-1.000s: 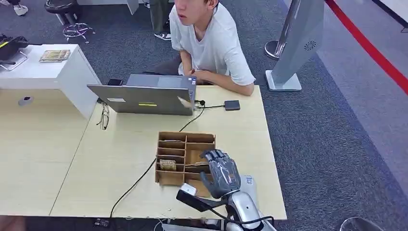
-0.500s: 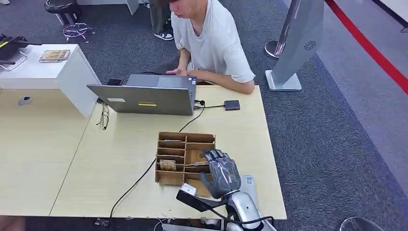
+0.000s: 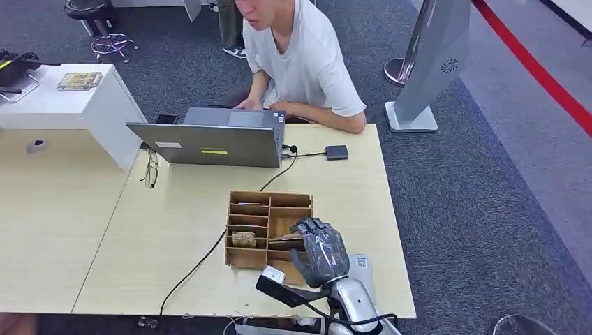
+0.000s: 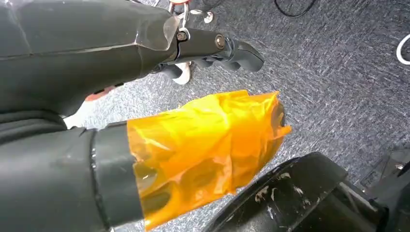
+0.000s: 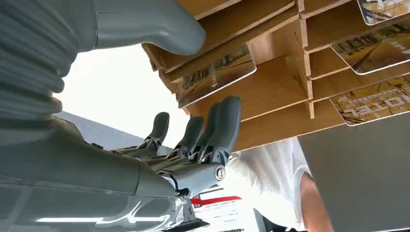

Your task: Pass the card to the sensor for recognition and then transmit it.

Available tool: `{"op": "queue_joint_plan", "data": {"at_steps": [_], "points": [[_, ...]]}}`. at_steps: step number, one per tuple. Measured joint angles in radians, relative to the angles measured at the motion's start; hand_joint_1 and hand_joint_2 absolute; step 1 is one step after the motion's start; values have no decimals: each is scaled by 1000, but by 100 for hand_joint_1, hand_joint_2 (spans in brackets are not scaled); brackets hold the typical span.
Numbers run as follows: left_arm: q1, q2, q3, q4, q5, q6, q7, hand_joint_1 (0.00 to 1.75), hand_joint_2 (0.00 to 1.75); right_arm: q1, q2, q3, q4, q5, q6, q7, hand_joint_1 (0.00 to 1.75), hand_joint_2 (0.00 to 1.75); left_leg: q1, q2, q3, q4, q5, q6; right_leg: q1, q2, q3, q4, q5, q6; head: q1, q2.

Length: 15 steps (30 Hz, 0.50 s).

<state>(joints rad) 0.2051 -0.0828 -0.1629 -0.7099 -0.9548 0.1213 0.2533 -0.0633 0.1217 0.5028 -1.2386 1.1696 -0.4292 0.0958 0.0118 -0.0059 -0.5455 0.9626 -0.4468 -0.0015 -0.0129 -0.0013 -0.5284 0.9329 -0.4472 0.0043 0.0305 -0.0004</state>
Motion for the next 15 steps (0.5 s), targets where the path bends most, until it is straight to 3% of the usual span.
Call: {"op": "queue_joint_plan", "data": {"at_steps": [15], "points": [[0, 0, 0, 0, -6, -8, -1, 0, 0, -5, 7, 0, 8, 2, 5, 0, 72, 175, 0, 0, 0, 0, 0, 0, 0, 0, 0, 0, 0, 0, 0, 0]]}}
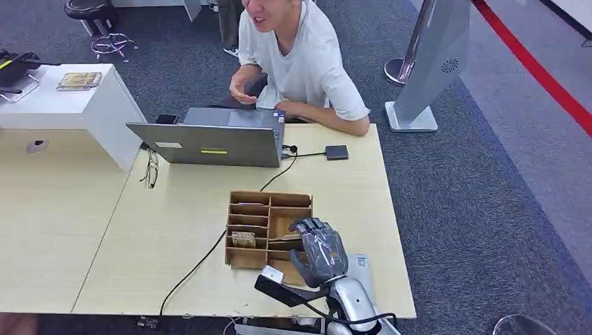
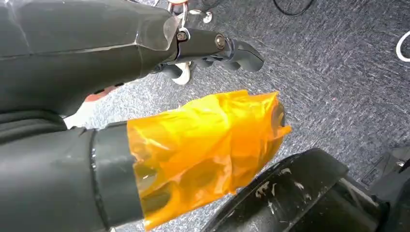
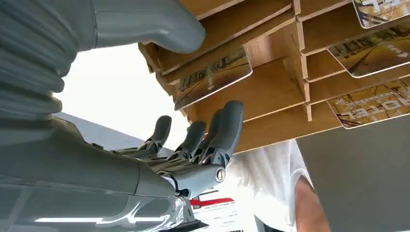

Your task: Pass the card to the sensor for recognition and then transmit it.

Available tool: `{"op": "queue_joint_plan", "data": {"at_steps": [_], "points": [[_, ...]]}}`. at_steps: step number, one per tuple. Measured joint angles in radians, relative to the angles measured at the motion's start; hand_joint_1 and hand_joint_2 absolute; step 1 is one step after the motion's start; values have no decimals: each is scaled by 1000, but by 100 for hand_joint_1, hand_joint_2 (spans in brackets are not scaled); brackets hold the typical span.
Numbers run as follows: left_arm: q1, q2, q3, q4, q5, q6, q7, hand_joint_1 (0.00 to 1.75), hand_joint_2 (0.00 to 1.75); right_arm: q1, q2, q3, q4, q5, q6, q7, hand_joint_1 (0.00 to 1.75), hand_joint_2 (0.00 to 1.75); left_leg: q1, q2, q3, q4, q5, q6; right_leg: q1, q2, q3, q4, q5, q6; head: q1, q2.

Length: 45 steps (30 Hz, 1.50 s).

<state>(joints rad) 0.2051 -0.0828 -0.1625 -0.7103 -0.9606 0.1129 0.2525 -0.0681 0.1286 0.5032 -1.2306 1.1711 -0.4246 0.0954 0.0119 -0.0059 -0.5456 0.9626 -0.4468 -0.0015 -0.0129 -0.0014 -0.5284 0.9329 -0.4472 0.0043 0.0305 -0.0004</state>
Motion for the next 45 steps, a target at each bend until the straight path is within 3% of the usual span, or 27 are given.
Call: {"op": "queue_joint_plan", "data": {"at_steps": [22, 33, 41, 45], "points": [[9, -1, 4, -13, -2, 0, 0, 0, 0, 0, 2, 1, 0, 2, -2, 6, 77, 175, 0, 0, 0, 0, 0, 0, 0, 0, 0, 0, 0, 0, 0, 0], [9, -2, 6, -14, -2, -1, 0, 0, 0, -1, 2, 1, 0, 2, -2, 6, 91, 175, 0, 0, 0, 0, 0, 0, 0, 0, 0, 0, 0, 0, 0, 0], [9, -4, 6, -14, -2, 0, -4, 0, 0, -3, 2, 1, 5, 17, -2, 10, 87, 175, 0, 0, 0, 0, 0, 0, 0, 0, 0, 0, 0, 0, 0, 0], [9, -5, 6, -14, -3, 0, -10, 0, 0, -5, 2, 1, 11, 19, -3, 17, 133, 175, 0, 0, 0, 0, 0, 0, 0, 0, 0, 0, 0, 0, 0, 0]]}}
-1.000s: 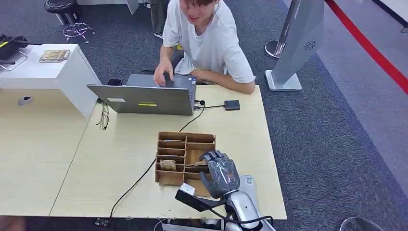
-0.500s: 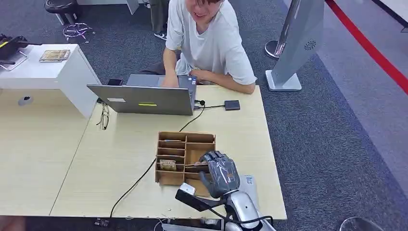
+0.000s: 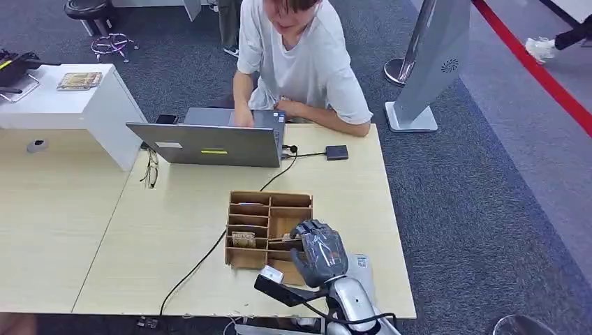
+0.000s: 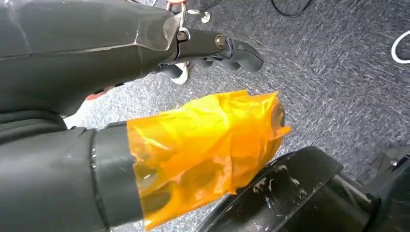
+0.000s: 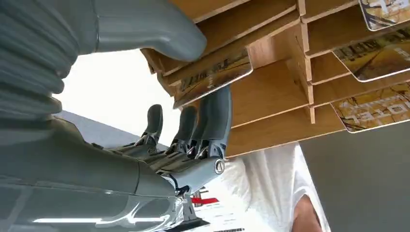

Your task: Pass the card to the sensor for recognition and then transmit it.

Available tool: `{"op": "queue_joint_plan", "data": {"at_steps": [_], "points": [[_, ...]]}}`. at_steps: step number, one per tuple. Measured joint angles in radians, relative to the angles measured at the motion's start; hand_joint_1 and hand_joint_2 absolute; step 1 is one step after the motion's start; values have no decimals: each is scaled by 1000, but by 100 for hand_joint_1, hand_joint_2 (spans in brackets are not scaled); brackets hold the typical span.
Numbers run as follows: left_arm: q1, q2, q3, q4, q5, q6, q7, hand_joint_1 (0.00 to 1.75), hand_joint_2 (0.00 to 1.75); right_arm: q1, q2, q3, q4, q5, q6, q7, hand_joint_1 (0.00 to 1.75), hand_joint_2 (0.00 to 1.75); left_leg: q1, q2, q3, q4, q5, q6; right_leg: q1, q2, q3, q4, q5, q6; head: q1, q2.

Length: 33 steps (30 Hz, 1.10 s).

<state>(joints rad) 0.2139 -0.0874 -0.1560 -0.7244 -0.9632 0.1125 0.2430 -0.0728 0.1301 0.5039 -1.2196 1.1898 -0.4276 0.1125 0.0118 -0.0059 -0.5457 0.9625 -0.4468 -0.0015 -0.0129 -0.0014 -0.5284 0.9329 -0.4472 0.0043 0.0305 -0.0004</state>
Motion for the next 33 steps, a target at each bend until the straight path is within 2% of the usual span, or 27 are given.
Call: {"op": "queue_joint_plan", "data": {"at_steps": [11, 12, 13, 27, 33], "points": [[-1, -3, 0, 0, 0, 0, -3, 0, 0, -15, 0, 0, 27, 26, -28, 1, 141, 175, 0, 0, 0, 0, 0, 0, 0, 0, 0, 0, 0, 0, 0, 0], [-1, -4, 0, 0, 1, 0, -3, 0, 0, -15, 0, 0, 29, 32, -31, 1, 145, 175, 0, 0, 0, 0, 0, 0, 0, 0, 0, 0, 0, 0, 0, 0], [-1, -4, 0, 0, 1, 1, -3, 0, 0, -15, 0, 0, 31, 35, -34, 1, 168, 175, 0, 0, 0, 0, 0, 0, 0, 0, 0, 0, 0, 0, 0, 0], [-1, -4, 0, 0, 3, 3, -5, 0, 0, -16, 0, 0, 48, 38, -64, -8, 169, 175, 0, 0, 0, 0, 0, 0, 0, 0, 0, 0, 0, 0, 0, 0], [-1, -4, 0, 0, 9, 6, -8, 0, 0, -14, 0, 0, 50, 35, -118, -37, 171, 175, 0, 0, 0, 0, 0, 0, 0, 0, 0, 0, 0, 0, 0, 0]]}}
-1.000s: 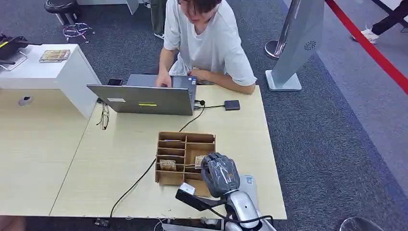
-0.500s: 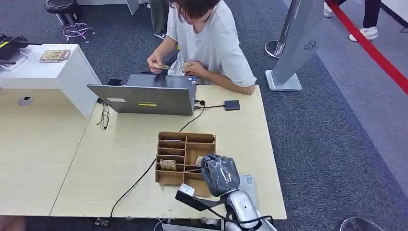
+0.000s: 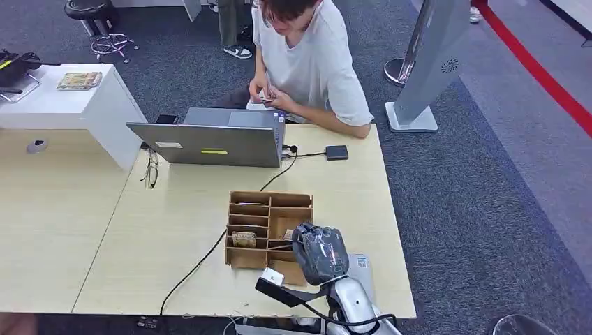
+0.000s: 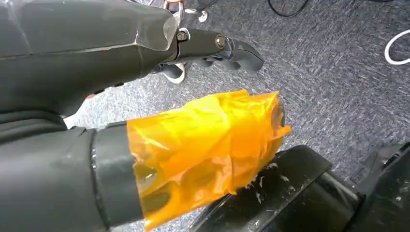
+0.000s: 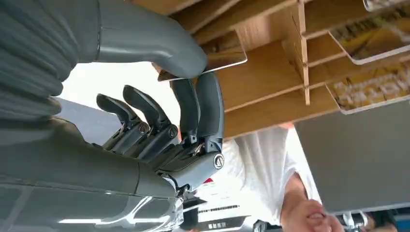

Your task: Pass the card to the sensor for recognition and then transmit it.

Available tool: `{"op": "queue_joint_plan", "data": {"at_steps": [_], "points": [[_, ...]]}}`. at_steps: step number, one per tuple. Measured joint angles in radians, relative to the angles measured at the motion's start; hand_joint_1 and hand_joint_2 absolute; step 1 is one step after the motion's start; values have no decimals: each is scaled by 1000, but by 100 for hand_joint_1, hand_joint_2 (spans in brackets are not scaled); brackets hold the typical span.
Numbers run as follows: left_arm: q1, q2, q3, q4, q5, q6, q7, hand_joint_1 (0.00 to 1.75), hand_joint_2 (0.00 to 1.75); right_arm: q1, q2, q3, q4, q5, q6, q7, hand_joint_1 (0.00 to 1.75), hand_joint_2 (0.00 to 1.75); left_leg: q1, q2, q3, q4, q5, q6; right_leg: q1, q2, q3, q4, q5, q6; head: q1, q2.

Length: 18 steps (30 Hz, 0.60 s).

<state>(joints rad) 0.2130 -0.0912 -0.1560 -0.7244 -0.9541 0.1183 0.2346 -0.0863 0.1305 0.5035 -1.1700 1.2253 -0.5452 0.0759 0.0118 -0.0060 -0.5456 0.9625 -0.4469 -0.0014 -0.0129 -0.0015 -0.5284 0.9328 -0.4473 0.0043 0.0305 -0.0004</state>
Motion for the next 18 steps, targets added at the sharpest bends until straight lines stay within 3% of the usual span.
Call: {"op": "queue_joint_plan", "data": {"at_steps": [18], "points": [[19, 0, 22, -5, -1, 3, -3, 0, 0, 58, -2, -8, -206, -41, -69, -72, 173, 175, 0, 0, -1, 0, 0, 0, 0, 0, -1, 0, 0, 0, 0, 0]]}}
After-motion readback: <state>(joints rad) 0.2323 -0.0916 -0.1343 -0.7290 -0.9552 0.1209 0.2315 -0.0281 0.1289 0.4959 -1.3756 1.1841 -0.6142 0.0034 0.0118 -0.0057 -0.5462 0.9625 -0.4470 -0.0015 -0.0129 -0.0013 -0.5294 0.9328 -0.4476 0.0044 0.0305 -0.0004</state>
